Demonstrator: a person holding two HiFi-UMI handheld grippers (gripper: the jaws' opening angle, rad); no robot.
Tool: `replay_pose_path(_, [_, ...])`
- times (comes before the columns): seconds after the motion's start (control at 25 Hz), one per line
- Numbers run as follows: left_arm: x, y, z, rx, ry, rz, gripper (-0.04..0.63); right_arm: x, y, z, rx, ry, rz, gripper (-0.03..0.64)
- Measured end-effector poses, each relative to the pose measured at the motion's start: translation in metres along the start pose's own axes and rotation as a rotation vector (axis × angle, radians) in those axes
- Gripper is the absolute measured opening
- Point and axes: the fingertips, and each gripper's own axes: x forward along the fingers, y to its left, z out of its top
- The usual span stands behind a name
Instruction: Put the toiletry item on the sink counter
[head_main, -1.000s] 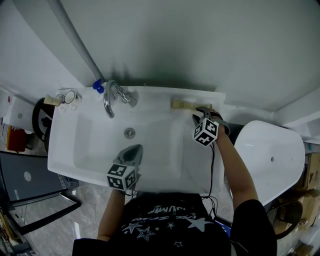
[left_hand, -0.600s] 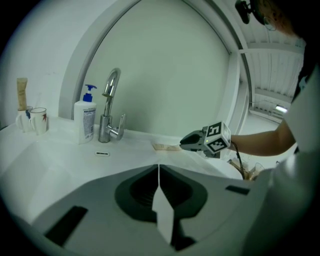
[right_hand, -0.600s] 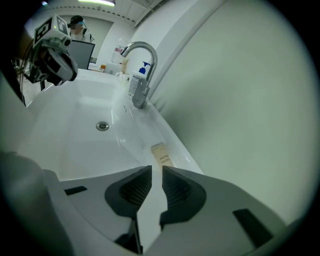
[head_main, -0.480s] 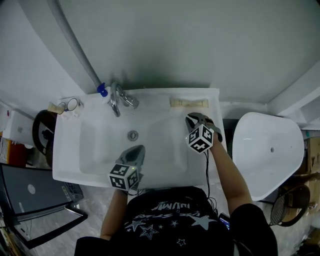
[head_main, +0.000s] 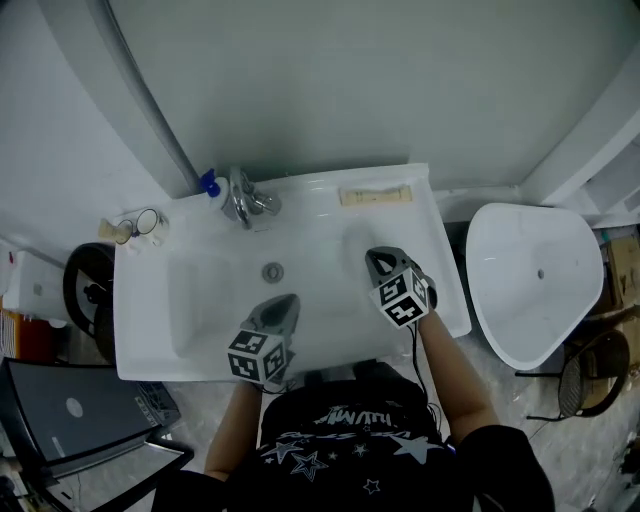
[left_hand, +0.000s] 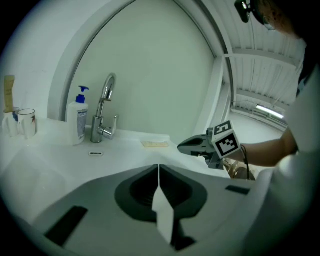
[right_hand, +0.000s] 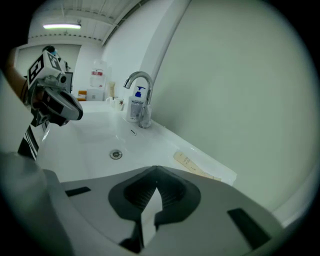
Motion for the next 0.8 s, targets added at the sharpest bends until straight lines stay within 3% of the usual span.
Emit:
replay_pose_path(0.2, [-0.009, 0.005, -0.012, 0.017, 0.036, -0.069, 0.02, -0.027, 0.012, -0.01, 0.151, -0.025, -0.115, 0.014])
replay_pose_path(0.44, [-0.01, 0.006, -0.019, 0.053, 0.071, -0.138, 0.02, -0.047, 0.032, -0.028, 0.347, -0.031, -0.152, 0.014])
replay_pose_path(0.8, [-0.013, -0.007, -0.018, 0.058, 0.052, -0.163, 0.02, -0.053, 0.048, -0.014, 0.307, -0.098, -0.159, 0.014])
